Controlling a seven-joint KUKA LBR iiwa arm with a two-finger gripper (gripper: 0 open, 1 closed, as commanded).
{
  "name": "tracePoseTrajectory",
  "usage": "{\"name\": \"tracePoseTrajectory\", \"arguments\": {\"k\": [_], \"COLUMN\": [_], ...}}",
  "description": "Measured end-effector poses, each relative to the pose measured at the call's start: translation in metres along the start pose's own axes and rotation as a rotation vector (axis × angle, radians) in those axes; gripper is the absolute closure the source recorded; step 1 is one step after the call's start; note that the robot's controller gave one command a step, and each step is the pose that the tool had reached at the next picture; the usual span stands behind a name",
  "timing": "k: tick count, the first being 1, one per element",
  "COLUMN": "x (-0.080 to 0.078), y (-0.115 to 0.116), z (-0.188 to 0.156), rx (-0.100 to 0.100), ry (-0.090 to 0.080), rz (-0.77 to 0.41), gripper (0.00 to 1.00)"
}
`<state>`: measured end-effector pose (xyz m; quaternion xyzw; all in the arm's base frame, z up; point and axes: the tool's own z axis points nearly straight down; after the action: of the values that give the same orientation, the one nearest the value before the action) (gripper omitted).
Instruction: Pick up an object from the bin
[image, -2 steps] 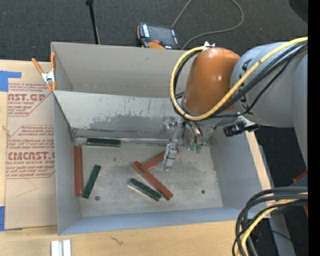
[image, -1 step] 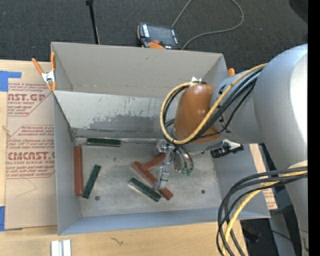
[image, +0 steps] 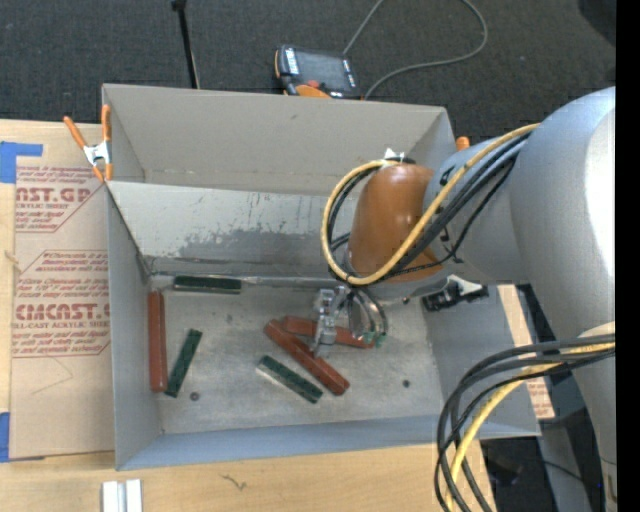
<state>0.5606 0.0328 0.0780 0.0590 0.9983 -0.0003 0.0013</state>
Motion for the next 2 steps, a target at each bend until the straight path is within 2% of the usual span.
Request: {"name": "tracePoseTrajectory", "arguments": {"k": [1, 2], "x": [0.002, 0.014], "y": [-0.003, -0.007], "z": [-0.053, -0.125], "rx": [-0.001, -0.001], "ry": [-0.004, -0.006], "rz": [-0.008, -0.030], "gripper": [1.00, 1.00]}}
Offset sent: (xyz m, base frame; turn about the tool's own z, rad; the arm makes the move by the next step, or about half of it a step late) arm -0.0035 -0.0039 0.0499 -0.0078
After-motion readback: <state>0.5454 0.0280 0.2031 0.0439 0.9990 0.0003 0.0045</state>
